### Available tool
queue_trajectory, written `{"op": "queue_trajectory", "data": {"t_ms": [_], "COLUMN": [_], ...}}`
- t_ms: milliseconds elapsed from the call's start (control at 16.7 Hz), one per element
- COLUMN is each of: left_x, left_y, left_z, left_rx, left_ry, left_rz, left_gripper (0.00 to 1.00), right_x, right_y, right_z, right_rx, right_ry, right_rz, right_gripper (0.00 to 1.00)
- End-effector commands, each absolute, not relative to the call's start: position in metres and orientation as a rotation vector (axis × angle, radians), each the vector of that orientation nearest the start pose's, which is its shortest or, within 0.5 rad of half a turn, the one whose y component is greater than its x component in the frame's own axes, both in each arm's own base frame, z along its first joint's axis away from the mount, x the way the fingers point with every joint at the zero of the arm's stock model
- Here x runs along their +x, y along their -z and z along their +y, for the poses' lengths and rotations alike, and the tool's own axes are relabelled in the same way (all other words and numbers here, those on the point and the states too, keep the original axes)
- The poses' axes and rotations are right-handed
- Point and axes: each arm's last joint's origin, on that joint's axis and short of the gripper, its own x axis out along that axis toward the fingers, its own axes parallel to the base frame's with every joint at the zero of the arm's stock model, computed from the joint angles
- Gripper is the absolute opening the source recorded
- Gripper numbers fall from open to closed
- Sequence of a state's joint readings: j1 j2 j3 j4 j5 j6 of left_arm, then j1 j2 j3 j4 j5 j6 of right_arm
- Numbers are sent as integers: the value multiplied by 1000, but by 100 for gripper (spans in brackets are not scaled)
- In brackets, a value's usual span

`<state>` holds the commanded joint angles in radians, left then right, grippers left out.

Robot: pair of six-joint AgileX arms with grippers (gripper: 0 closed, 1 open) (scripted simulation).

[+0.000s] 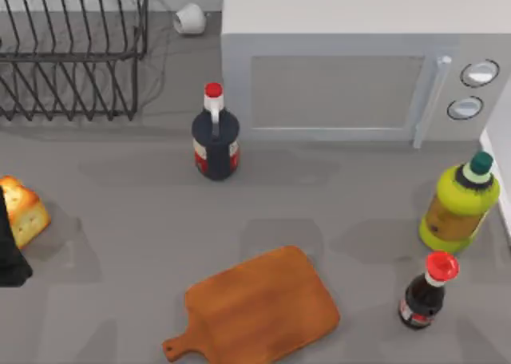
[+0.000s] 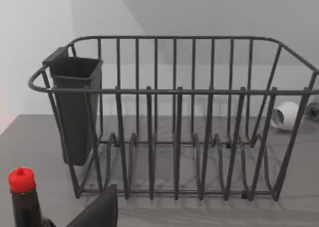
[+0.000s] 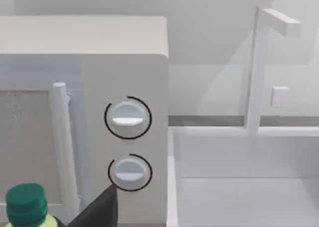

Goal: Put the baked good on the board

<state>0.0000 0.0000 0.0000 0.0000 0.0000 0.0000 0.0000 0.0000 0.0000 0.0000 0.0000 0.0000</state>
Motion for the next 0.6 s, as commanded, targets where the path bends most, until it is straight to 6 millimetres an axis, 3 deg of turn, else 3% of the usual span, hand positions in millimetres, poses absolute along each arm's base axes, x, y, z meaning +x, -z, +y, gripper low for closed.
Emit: {"op": "queue_trajectory", "data": {"t_ms": [240,600], "left_x": [106,123], "left_y": [-166,-212], "left_z": [-1,2], "left_rx": [16,162], "left_ry": [-4,5], "left_rz": [25,308], "left_gripper": [100,100], "right_x": [106,106], "right_y": [-160,-160], "right_z": [-1,-1], "right_rx": [0,0], "right_ry": [0,0], "right_rz": [0,0], "right_gripper": [100,100]}}
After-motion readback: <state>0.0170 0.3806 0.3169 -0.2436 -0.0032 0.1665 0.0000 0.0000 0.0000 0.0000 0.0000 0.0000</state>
